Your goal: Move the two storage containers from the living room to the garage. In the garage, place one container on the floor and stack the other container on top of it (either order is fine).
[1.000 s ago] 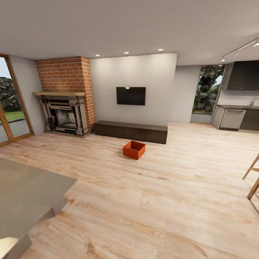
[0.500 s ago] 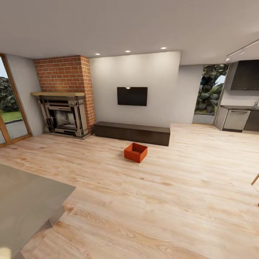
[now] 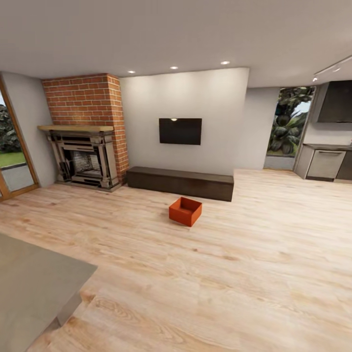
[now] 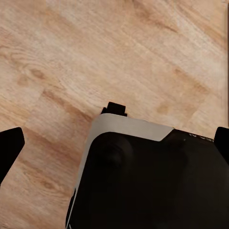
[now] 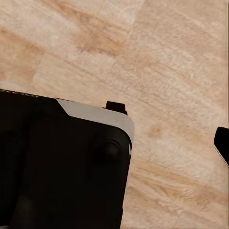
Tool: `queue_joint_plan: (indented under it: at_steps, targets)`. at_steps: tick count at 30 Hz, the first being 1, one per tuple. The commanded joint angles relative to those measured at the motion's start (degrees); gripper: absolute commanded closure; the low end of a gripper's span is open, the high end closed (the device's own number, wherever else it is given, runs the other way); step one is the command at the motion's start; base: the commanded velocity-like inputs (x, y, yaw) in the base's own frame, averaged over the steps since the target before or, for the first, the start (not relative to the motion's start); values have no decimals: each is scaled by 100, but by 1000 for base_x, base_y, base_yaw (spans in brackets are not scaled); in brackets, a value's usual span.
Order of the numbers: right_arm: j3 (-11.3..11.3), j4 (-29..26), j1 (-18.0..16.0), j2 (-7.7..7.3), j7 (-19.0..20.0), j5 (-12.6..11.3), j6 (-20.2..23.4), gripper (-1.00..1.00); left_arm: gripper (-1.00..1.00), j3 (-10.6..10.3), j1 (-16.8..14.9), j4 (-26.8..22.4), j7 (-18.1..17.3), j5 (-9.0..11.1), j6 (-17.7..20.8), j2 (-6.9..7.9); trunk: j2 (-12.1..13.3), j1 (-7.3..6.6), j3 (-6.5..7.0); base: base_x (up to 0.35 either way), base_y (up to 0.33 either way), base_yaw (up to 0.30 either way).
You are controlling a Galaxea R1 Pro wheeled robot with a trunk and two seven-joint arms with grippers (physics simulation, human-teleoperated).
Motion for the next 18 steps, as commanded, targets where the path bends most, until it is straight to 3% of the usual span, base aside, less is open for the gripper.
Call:
queue_joint_plan:
  at_steps: [1,18]
  targets:
    - [38,18,-8,3,-23,-7,-28,-100,-100,-8,-4,0,11,29,-7,-1,-5,4,-8,323,0,0]
    - [45,15,-8,-4,-23,-7,-31,-100,-100,-8,-4,0,11,29,-42,-1,-5,4,-8,323,0,0]
